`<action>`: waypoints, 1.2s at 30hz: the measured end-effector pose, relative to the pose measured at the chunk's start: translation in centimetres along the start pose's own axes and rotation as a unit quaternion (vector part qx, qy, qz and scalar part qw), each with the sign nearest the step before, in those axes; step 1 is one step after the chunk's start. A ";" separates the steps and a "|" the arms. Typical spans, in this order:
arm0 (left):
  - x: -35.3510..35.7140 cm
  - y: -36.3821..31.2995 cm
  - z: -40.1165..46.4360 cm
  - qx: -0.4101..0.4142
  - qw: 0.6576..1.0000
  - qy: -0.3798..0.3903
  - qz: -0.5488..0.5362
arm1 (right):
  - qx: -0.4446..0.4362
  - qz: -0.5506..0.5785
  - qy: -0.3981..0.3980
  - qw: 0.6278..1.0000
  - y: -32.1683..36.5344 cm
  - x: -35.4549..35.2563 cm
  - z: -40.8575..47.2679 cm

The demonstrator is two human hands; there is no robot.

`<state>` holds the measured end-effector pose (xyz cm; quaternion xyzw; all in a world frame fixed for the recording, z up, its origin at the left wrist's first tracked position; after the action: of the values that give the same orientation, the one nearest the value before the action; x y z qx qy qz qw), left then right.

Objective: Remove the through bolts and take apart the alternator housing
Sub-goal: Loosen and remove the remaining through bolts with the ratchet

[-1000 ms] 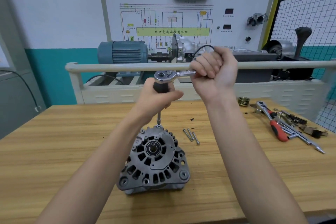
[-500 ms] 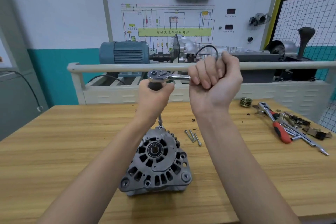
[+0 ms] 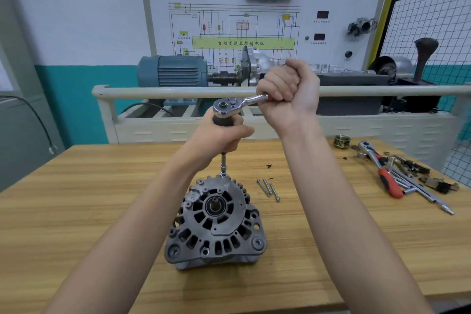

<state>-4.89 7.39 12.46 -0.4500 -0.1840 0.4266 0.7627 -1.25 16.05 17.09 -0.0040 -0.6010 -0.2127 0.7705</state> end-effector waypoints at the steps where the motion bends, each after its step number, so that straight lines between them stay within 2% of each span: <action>1: -0.5 0.0 0.0 0.008 0.999 -0.042 0.002 | -0.032 0.004 0.007 0.999 0.3 -0.2 -0.6; 4: -1.5 0.2 -0.4 0.017 0.984 -0.176 -0.011 | -0.132 -0.005 0.020 0.991 0.7 -0.8 -3.1; 6: -1.4 0.2 -0.8 0.029 0.975 -0.219 -0.009 | -0.170 -0.018 0.024 0.985 0.9 -0.9 -4.3; 7: -1.4 0.2 -0.8 0.030 0.976 -0.216 -0.001 | -0.173 -0.021 0.025 0.984 1.0 -0.8 -4.5; 8: -1.2 0.2 -0.7 0.028 0.981 -0.191 0.012 | -0.163 -0.023 0.025 0.986 1.2 -0.6 -4.3; 10: -0.4 -0.1 -0.4 0.029 0.996 -0.078 0.037 | -0.109 -0.030 0.017 0.993 1.3 -0.2 -3.1; 13: 0.6 -0.6 -0.6 0.023 0.994 0.092 0.059 | 0.028 -0.043 0.010 0.999 0.0 0.7 -0.6; 15: 1.2 -0.6 -0.8 0.014 0.985 0.150 0.084 | 0.098 -0.055 0.011 0.994 -1.1 1.0 0.4; 17: 1.7 -0.3 -1.0 0.003 0.984 0.156 0.088 | 0.120 -0.057 0.016 0.991 -1.6 1.0 0.7; 20: 1.3 -0.1 -0.9 0.005 0.993 0.099 0.062 | 0.079 -0.016 0.017 0.997 -0.9 0.5 0.0; 22: 0.6 0.0 -0.5 0.003 0.999 0.026 0.027 | -0.009 0.001 0.002 1.000 0.3 -0.3 -1.0; 25: -1.1 0.3 0.4 -0.010 0.990 -0.138 -0.010 | -0.165 -0.011 -0.014 0.986 1.2 -0.9 -3.3; 27: -1.3 0.2 0.5 -0.006 0.986 -0.163 0.012 | -0.199 -0.023 -0.009 0.980 1.4 -0.7 -3.9; 29: -0.8 0.1 0.4 0.005 0.995 -0.086 0.040 | -0.153 -0.028 -0.002 0.988 1.4 -0.2 -2.9; 31: 0.0 -0.2 -0.1 0.011 0.998 0.031 0.046 | -0.062 -0.030 -0.006 0.998 0.9 0.2 -1.3; 33: 0.5 -0.4 -0.5 -0.002 0.993 0.114 0.042 | 0.026 -0.030 -0.005 0.999 -0.1 0.4 0.3; 36: 0.9 -0.3 -0.4 -0.026 0.990 0.136 0.029 | 0.094 -0.053 0.014 0.994 -1.1 1.0 1.4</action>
<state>-4.03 7.84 12.40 -0.5282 -0.0764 0.3790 0.7560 -2.72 15.07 18.14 0.1027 -0.6069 -0.1956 0.7634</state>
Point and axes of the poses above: each hand's wrist, its own z-axis towards the middle knuckle, its own x-axis out of the palm, y = z × x, the point moved 8 cm from there along z, towards the middle knuckle, and after that the axes turned 9 degrees about -y, right-handed, at the moved point
